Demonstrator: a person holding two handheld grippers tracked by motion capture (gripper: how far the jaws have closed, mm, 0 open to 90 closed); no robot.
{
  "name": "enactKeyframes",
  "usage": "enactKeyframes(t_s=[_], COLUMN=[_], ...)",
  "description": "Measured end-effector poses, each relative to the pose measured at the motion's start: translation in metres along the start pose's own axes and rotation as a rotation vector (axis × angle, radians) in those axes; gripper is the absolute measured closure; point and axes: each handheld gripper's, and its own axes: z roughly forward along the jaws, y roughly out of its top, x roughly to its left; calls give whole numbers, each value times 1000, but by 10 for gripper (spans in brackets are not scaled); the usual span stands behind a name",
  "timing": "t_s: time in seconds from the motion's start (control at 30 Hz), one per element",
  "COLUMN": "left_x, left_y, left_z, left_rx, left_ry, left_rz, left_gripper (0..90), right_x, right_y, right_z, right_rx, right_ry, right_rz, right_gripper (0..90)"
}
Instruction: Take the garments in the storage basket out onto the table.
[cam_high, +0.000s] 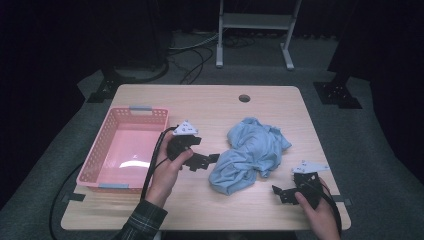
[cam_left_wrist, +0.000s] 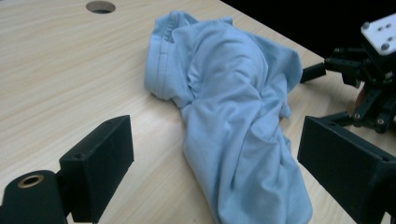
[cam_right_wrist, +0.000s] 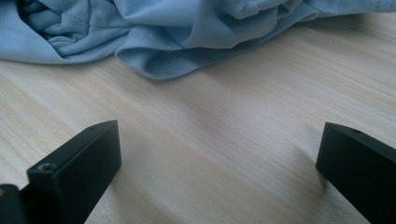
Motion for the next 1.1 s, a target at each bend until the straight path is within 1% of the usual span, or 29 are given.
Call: enactKeyframes(t_s=[0.1, 0.27, 0.67, 0.73, 0.97, 1.1], left_x=[0, -3, -9, -10, -14, -14], left_y=[-6, -17, -47, -51, -68, -74], left_z=[-2, -3, -2, -3, 0, 0], left_rx=[-2, -6, 46, 52, 94, 109], left_ry=[1, 4, -8, -4, -15, -7], left_rz=[-5, 9, 7, 2, -7, -12], left_gripper=[101, 101, 101, 101, 101, 101], right_x=[0, 0, 0, 0, 0, 0], right_y=[0, 0, 0, 0, 0, 0], right_z=[0, 0, 0, 0, 0, 0], right_rx=[-1, 0, 0, 0, 0, 0], right_ry=[0, 0, 0, 0, 0, 0], right_rz=[1, 0, 0, 0, 1, 1], right_gripper=[0, 0, 0, 0, 0, 0])
